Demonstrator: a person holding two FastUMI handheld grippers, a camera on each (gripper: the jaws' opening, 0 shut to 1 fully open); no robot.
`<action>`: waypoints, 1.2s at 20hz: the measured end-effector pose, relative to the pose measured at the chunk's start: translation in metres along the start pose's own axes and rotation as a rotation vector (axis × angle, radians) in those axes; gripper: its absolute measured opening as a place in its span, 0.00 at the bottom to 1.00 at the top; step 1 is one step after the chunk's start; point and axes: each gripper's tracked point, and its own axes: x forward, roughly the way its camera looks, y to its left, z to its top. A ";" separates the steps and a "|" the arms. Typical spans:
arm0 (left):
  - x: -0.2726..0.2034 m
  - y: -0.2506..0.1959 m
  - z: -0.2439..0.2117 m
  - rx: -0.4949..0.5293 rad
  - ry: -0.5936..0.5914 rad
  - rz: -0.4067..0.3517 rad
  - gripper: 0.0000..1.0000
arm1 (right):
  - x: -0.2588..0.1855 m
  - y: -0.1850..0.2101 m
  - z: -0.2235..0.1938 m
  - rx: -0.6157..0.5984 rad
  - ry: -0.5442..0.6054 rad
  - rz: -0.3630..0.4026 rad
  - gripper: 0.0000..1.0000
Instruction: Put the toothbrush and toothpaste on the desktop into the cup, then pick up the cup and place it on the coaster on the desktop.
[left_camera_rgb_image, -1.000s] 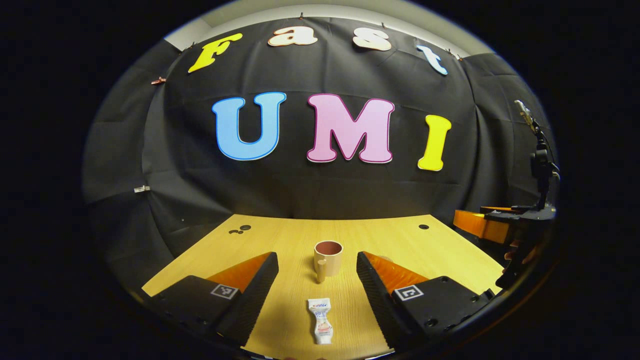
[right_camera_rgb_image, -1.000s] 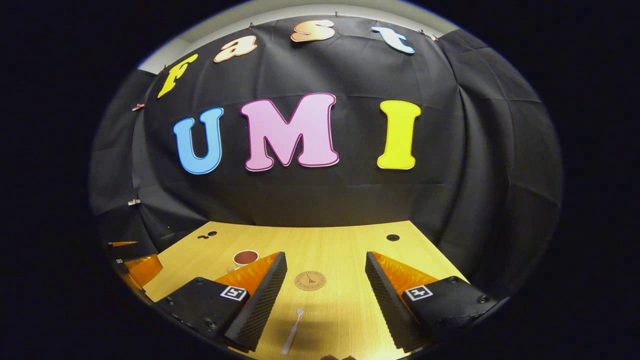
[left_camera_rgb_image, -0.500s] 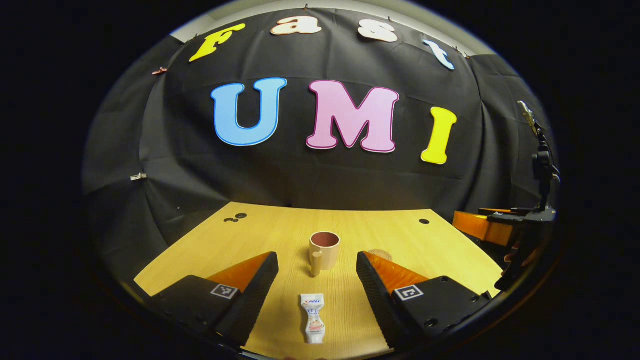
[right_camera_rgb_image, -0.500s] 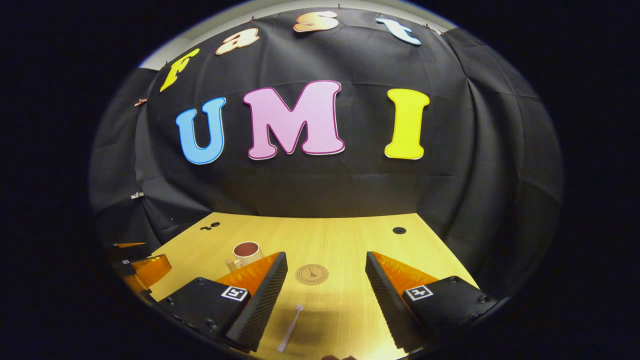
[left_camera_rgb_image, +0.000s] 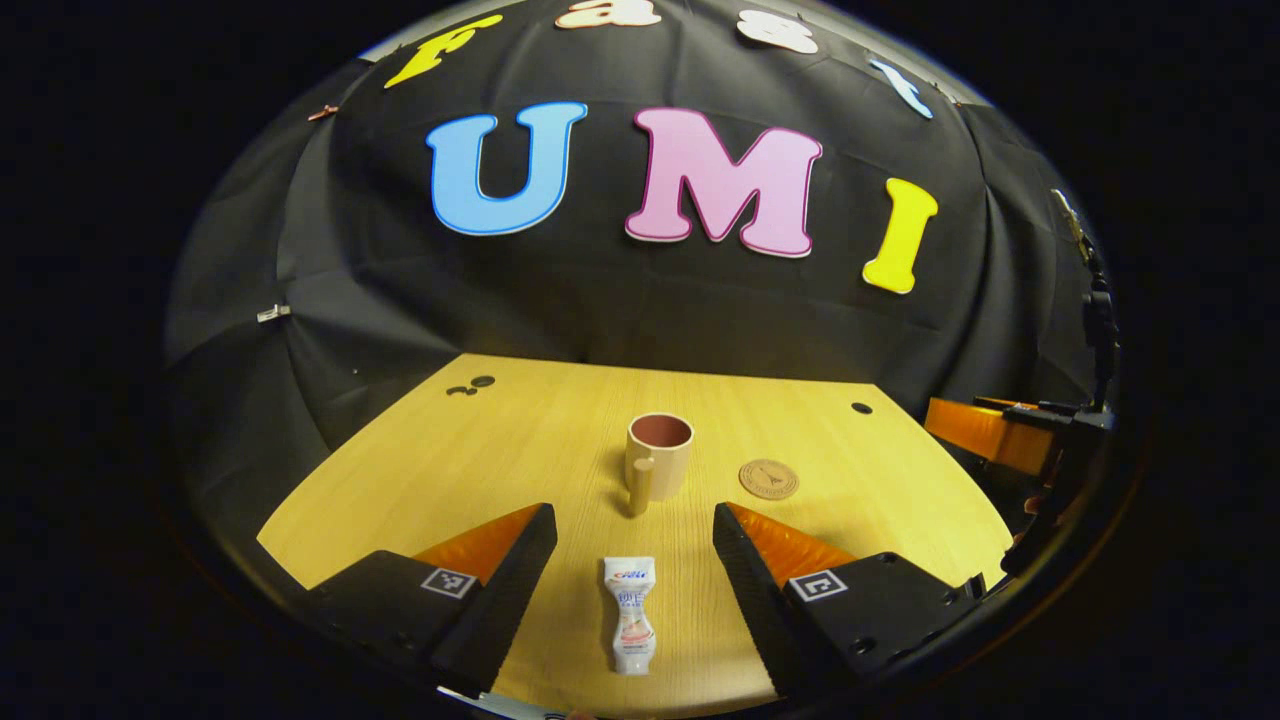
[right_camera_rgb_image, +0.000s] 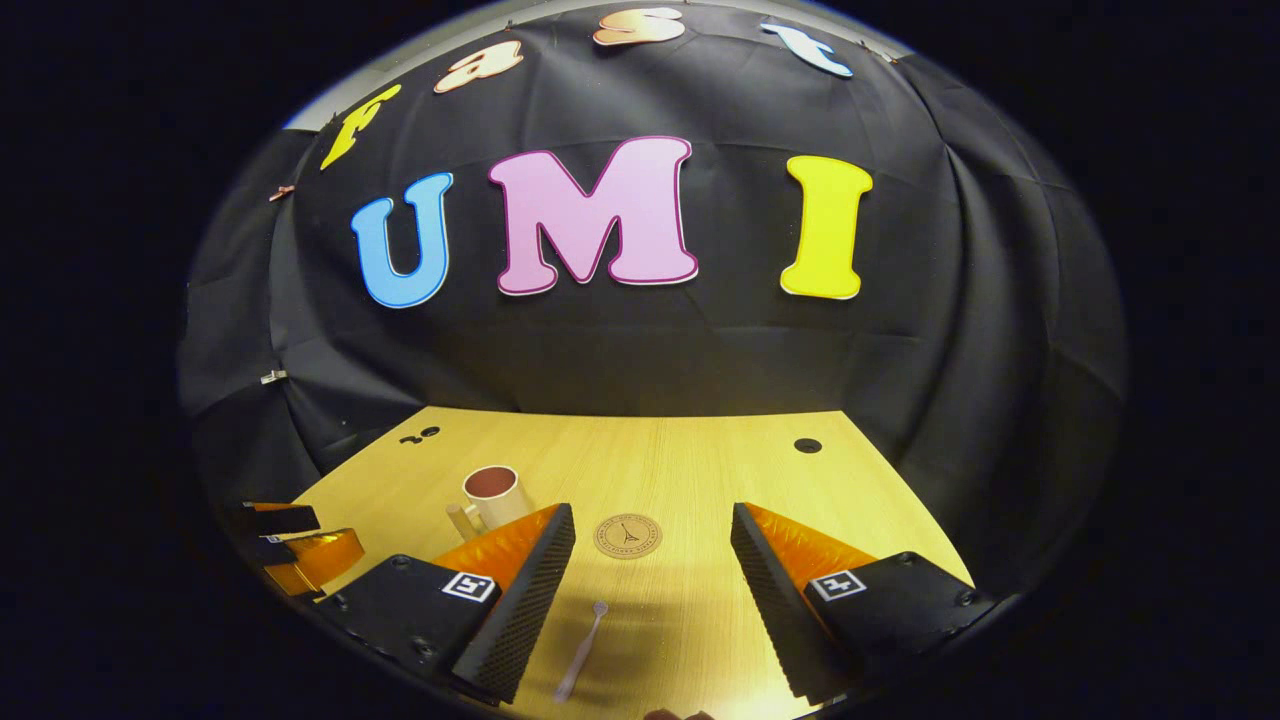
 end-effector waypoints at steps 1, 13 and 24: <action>0.005 0.000 -0.007 0.009 0.024 0.001 0.98 | 0.003 0.001 -0.003 0.000 0.011 0.002 0.97; 0.064 0.002 -0.118 0.096 0.323 0.035 0.97 | 0.037 0.001 -0.064 -0.003 0.194 0.041 0.97; 0.078 0.002 -0.163 0.042 0.474 0.048 0.75 | 0.043 -0.004 -0.116 0.007 0.337 0.057 0.97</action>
